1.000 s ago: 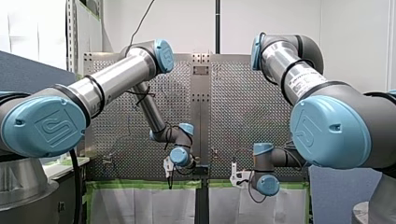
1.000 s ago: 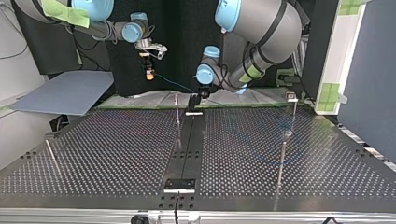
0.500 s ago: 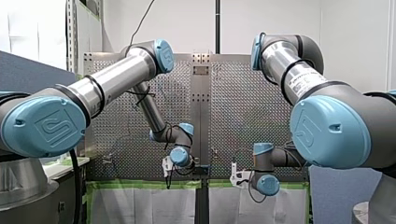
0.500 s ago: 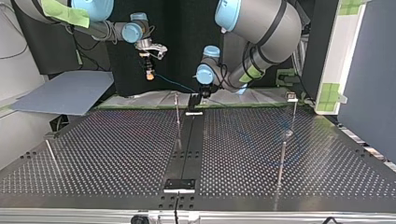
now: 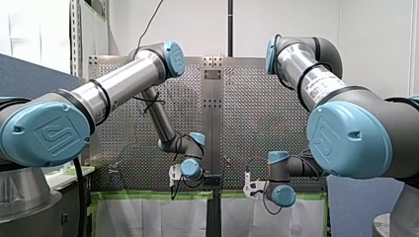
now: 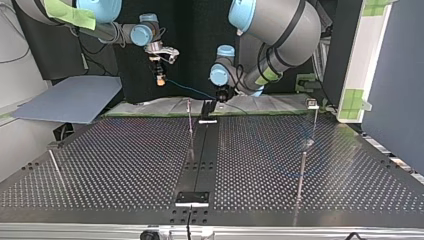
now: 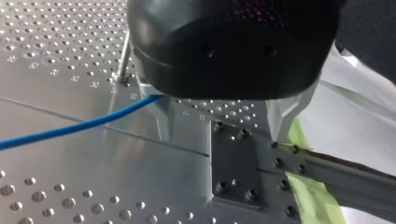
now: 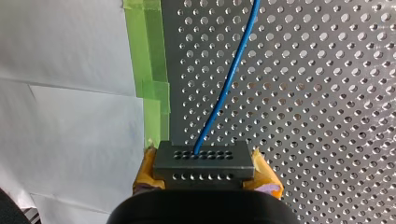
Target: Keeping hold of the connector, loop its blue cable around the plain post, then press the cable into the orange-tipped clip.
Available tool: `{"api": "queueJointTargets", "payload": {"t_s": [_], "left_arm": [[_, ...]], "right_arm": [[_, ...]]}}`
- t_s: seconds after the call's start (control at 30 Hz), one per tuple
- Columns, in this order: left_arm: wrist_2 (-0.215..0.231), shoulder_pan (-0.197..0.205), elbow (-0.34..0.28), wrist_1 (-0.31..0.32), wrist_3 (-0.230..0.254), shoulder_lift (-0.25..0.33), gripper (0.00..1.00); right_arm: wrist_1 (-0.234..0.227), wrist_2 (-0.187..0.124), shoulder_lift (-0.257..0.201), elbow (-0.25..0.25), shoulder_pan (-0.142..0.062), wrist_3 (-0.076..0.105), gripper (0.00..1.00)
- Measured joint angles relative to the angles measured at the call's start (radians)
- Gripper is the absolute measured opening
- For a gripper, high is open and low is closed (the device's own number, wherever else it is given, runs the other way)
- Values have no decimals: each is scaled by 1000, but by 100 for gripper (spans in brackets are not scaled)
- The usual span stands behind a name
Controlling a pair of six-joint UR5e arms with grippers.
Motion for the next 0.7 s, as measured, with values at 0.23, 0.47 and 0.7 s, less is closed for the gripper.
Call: {"api": "queueJointTargets", "payload": {"t_s": [0.23,0.47,0.7], "left_arm": [[41,-12,-8,66,64,0,100],[55,-25,-8,93,103,0,100],[23,-27,-9,88,109,0,100]], "right_arm": [[1,-1,0,0,0,-3,0],[1,-2,0,0,0,-4,0],[2,-2,0,-1,0,-5,0]]}}
